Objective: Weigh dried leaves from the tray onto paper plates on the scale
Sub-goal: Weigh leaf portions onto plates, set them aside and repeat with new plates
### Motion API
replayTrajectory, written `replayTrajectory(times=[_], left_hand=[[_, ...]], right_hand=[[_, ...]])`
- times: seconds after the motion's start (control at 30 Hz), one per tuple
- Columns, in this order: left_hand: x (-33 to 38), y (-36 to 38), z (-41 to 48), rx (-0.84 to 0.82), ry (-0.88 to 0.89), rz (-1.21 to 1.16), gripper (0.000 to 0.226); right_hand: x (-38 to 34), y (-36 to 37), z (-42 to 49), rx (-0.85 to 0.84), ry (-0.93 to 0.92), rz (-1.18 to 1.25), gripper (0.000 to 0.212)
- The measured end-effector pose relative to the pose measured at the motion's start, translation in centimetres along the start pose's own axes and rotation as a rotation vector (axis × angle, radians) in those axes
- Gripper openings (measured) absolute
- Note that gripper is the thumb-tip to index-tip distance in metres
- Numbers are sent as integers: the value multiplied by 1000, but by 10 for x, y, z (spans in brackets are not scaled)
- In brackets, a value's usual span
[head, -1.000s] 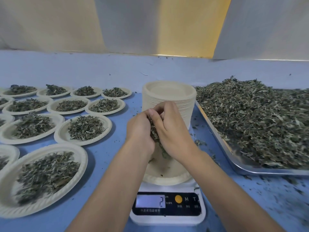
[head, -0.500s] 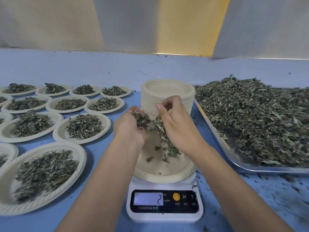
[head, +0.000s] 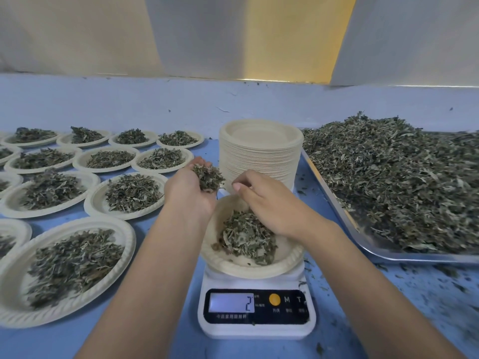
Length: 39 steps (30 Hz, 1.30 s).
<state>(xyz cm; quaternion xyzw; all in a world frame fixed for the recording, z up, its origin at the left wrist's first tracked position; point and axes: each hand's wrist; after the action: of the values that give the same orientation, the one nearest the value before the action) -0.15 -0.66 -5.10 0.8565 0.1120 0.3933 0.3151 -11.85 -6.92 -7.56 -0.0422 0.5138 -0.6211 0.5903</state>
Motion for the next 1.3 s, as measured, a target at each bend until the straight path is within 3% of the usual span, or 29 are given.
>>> replayTrajectory(times=[0.17,0.3,0.4,0.8,1.03,1.3], left_hand=[[1,0,-4,-9,-7,-14,15],[-1,1,-7,-6,-8,7,23],[-5,2,-9,-18,-15,36,31],[-13,2,-8,-42,-41,19,29],[-14,2,-9,-47,-30,18,29],[-19,4,-6,-79,-9,166,16]], right_hand=[[-5,-8,0,68,57,90,26],[-7,-5,1,240,145,350,25],[-6,0,3,300,157,394,28],[-7,2,3,286,187,426,31],[-12,-2,1,316,210,485,15],[-20,-1,-2,229,122,483,27]])
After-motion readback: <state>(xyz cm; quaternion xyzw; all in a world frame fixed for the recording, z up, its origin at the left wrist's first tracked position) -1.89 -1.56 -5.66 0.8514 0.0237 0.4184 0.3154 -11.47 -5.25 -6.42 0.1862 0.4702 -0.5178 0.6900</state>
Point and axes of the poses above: each hand's wrist, its own z-axis towards the middle knuckle, its own y-axis out of the palm, x = y × z, and after that the axes turned 14 degrees about x, right-handed
